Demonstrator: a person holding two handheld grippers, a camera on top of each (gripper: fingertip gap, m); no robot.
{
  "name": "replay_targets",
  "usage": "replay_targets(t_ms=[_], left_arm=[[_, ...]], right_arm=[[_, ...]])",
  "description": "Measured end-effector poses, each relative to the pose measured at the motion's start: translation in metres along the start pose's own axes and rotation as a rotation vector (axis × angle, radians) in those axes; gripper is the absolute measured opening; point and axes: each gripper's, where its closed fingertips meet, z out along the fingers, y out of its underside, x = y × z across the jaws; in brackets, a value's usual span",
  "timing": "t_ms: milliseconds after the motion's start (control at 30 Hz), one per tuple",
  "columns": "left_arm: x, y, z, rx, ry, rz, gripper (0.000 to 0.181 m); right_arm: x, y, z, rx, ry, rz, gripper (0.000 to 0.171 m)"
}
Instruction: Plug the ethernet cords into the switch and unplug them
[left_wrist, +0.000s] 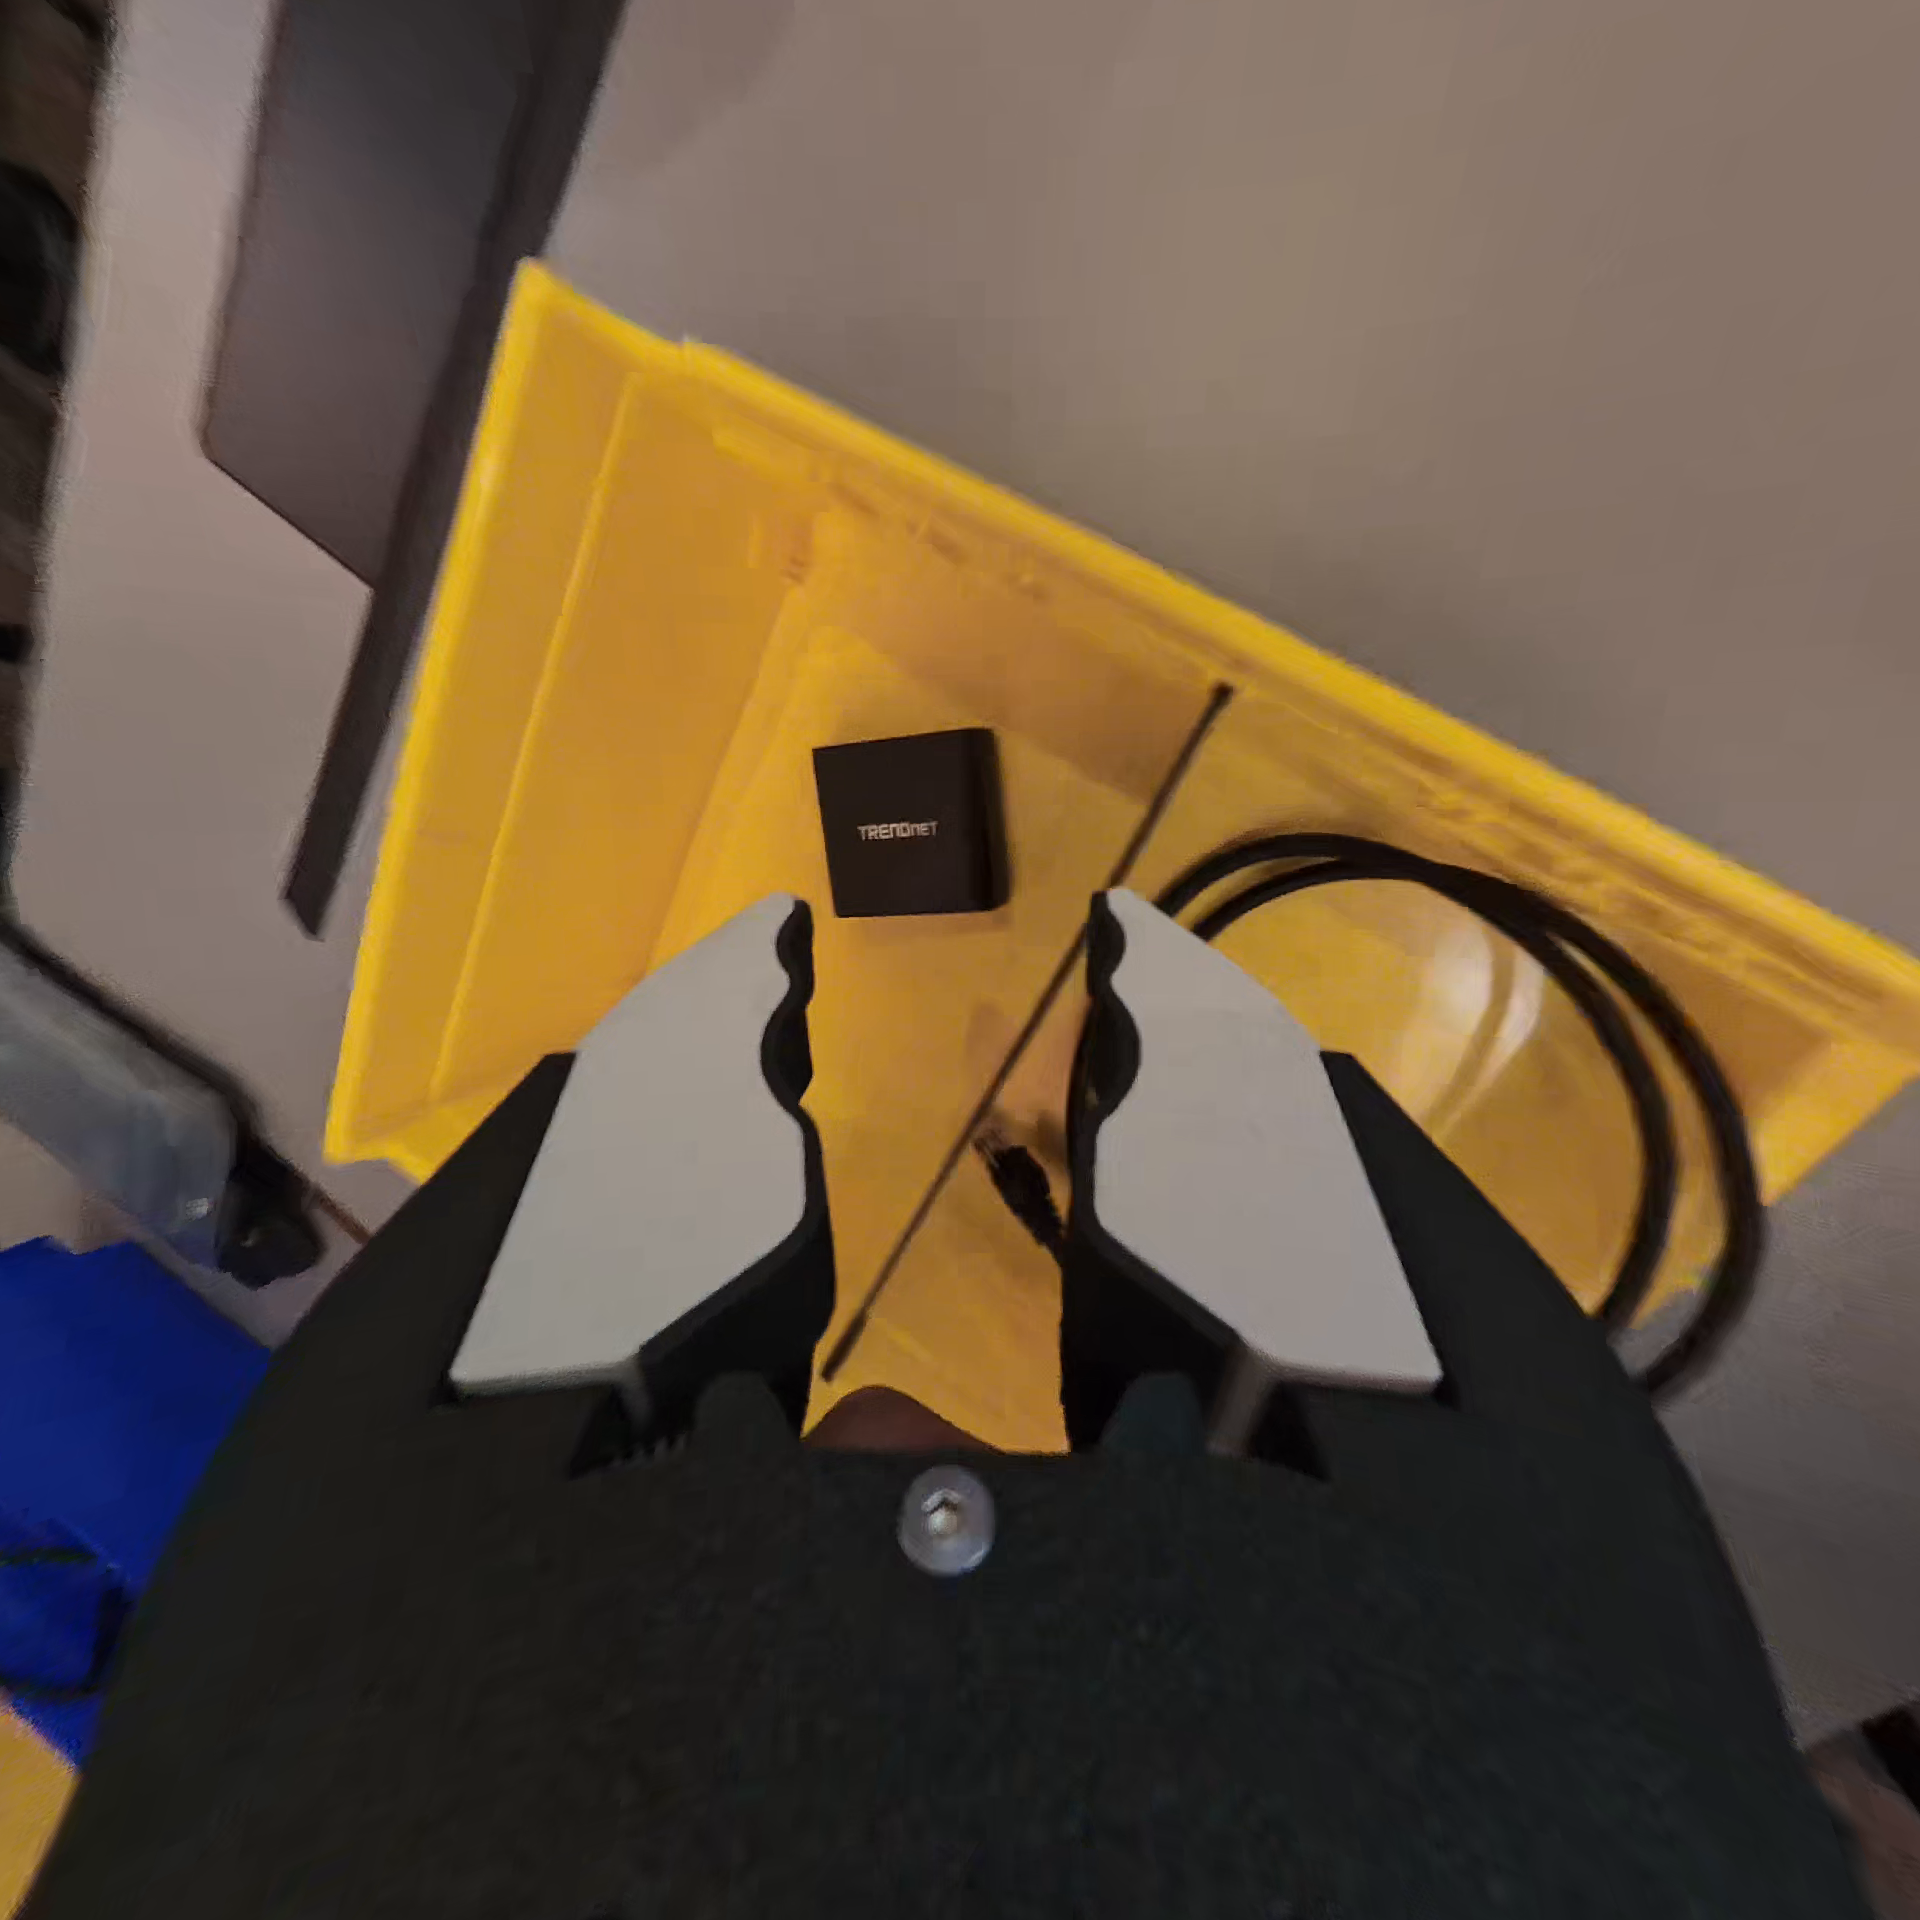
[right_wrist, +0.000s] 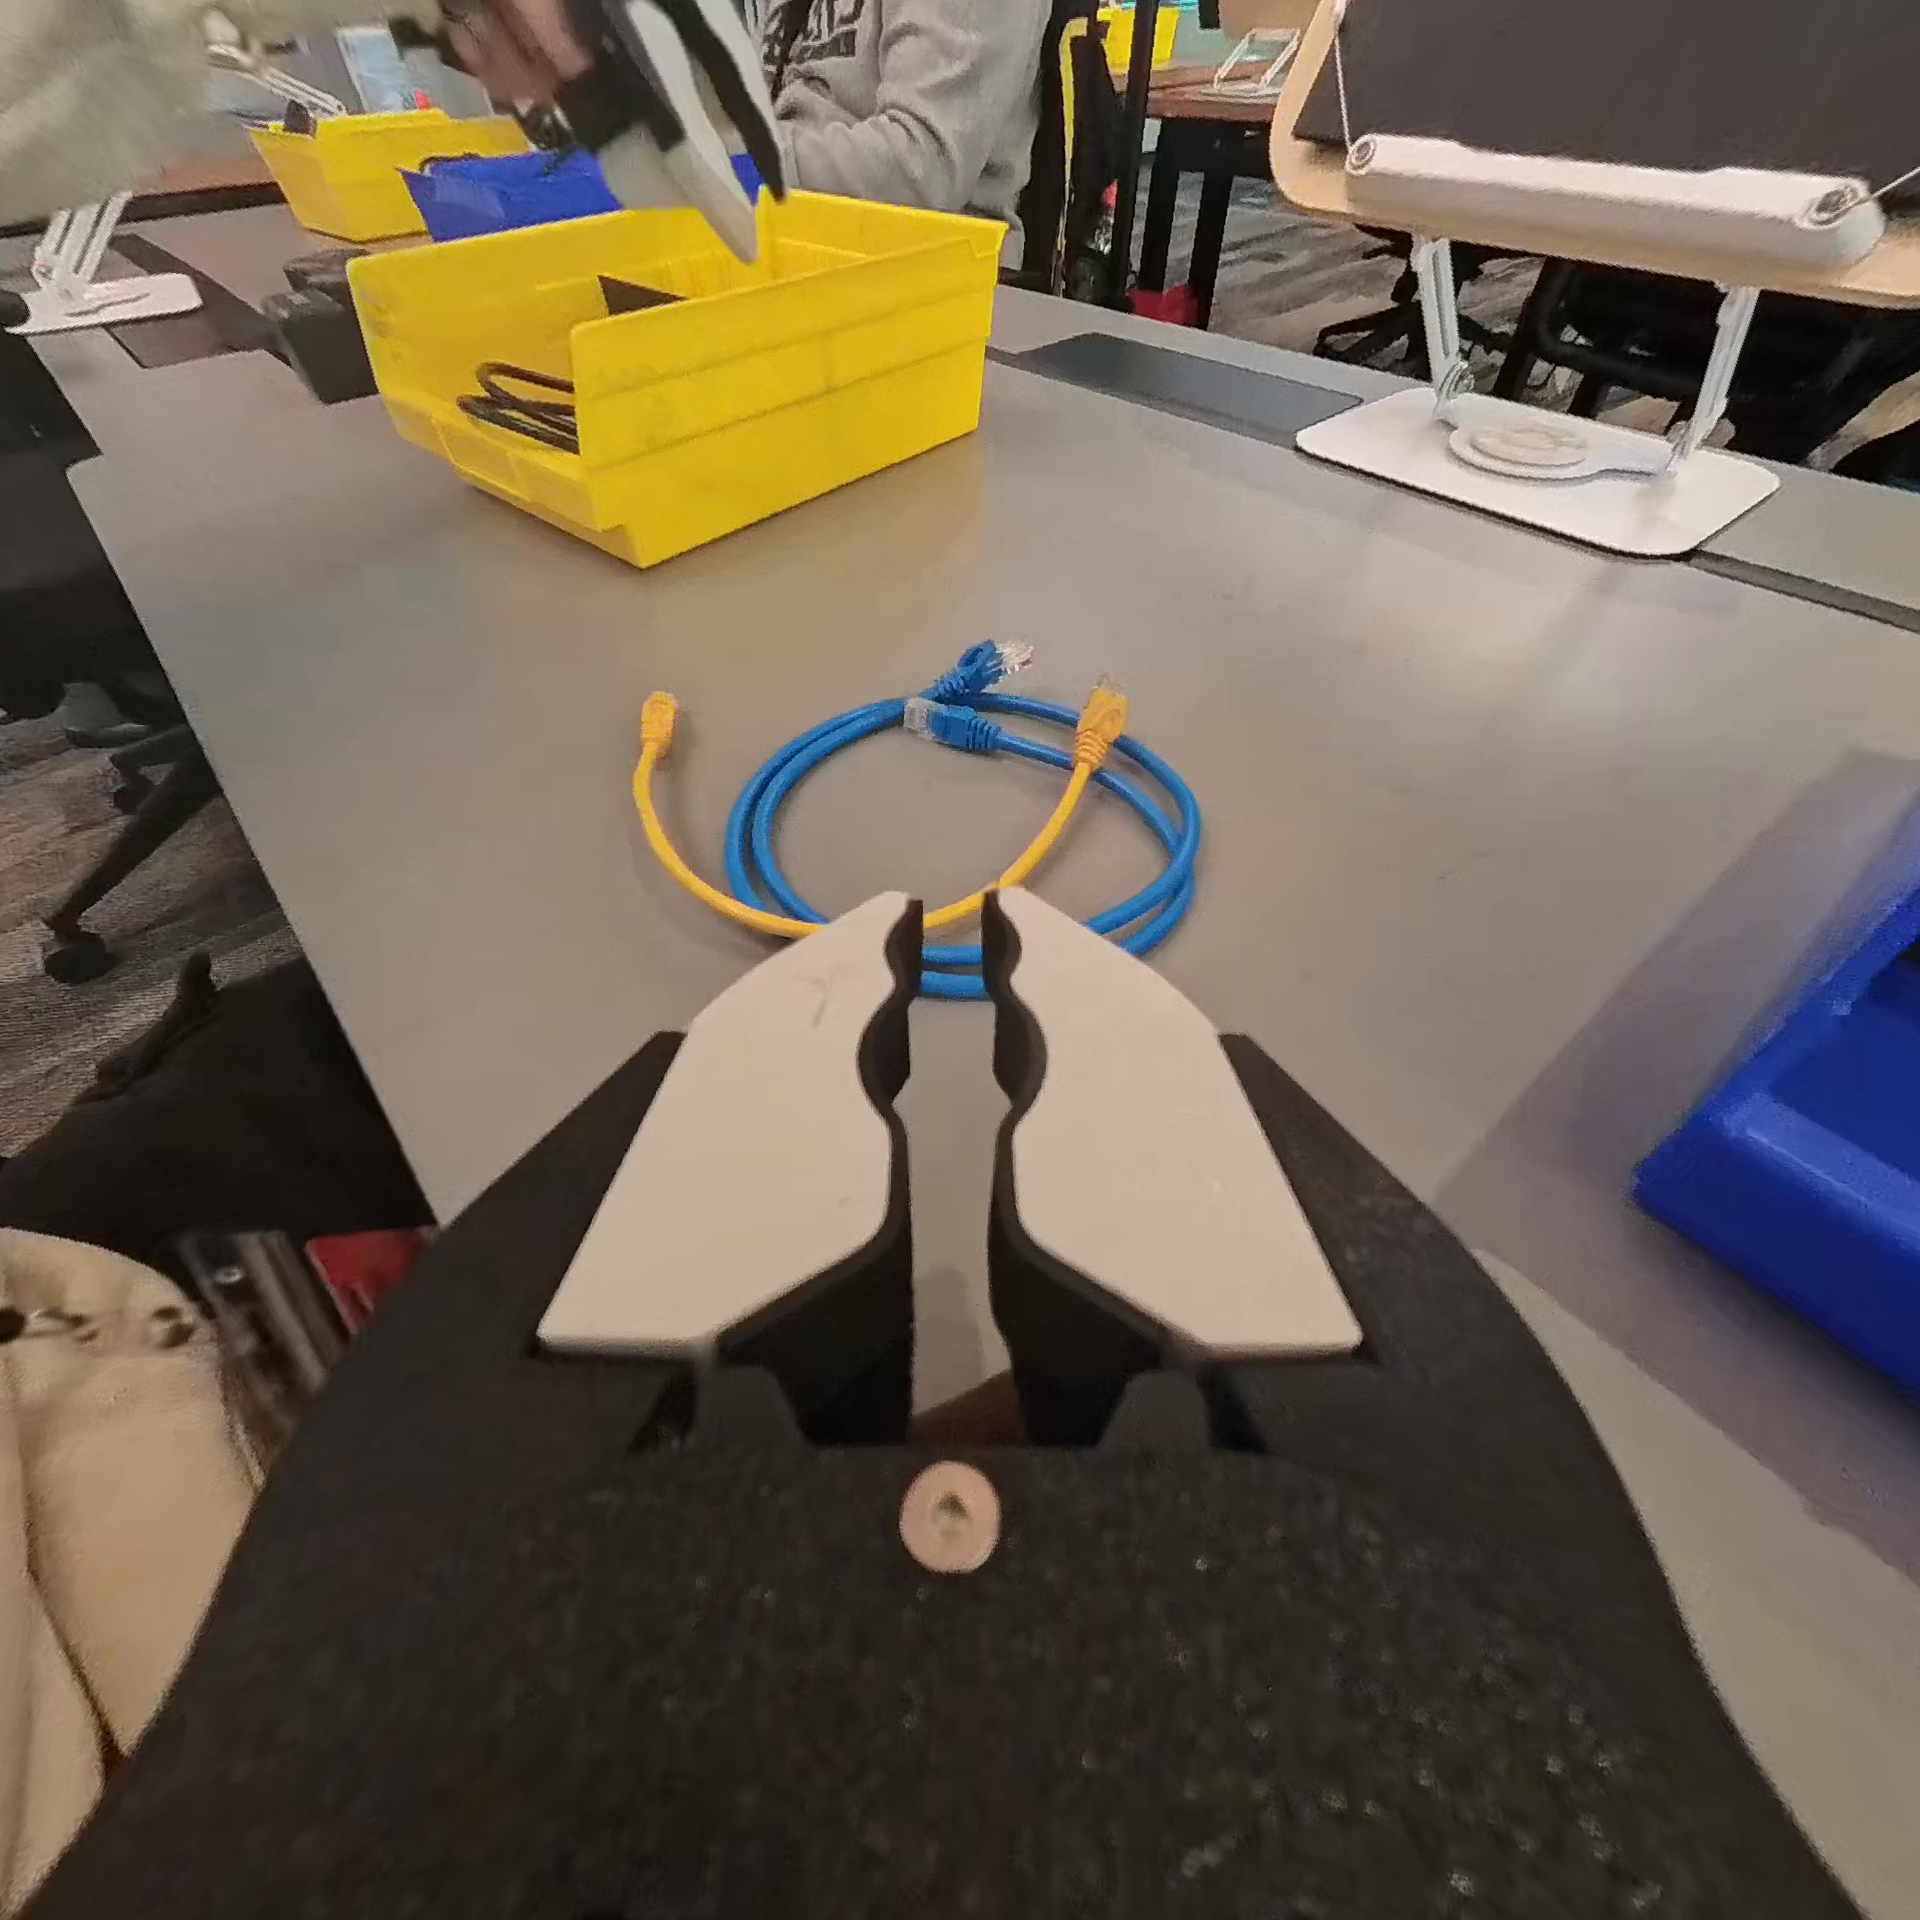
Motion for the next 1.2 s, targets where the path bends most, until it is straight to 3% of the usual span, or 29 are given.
replay_targets(t_ms=[133,333,500,633,767,900,1100,1200], left_arm=[[-0.017,0.006,0.045,-0.049,0.191,-0.08,0.054],[-0.02,0.031,0.09,-0.202,0.256,-0.024,0.064],[-0.013,0.03,0.108,-0.204,0.342,-0.032,0.06],[-0.018,0.033,0.106,-0.197,0.331,0.087,0.06],[-0.031,0.023,0.076,-0.093,0.302,0.078,0.059],[-0.026,0.007,0.021,0.027,0.29,0.075,0.059],[0.035,-0.022,-0.051,0.082,0.374,0.135,0.059],[0.076,-0.048,-0.064,0.059,0.449,0.109,0.059]], right_arm=[[0.003,0.003,0.007,-0.013,-0.006,0.035,0.01],[0.005,0.005,0.018,-0.022,-0.027,0.096,0.01],[0.0,0.006,0.027,-0.03,-0.066,0.133,0.01],[0.0,0.005,0.028,-0.029,-0.074,0.144,0.01],[0.003,0.005,0.025,-0.029,-0.067,0.131,0.01],[0.006,0.002,0.019,-0.027,-0.067,0.078,0.01],[0.0,-0.003,0.028,-0.084,-0.19,-0.089,0.018],[0.004,-0.009,0.048,-0.152,-0.2,-0.319,0.028]])
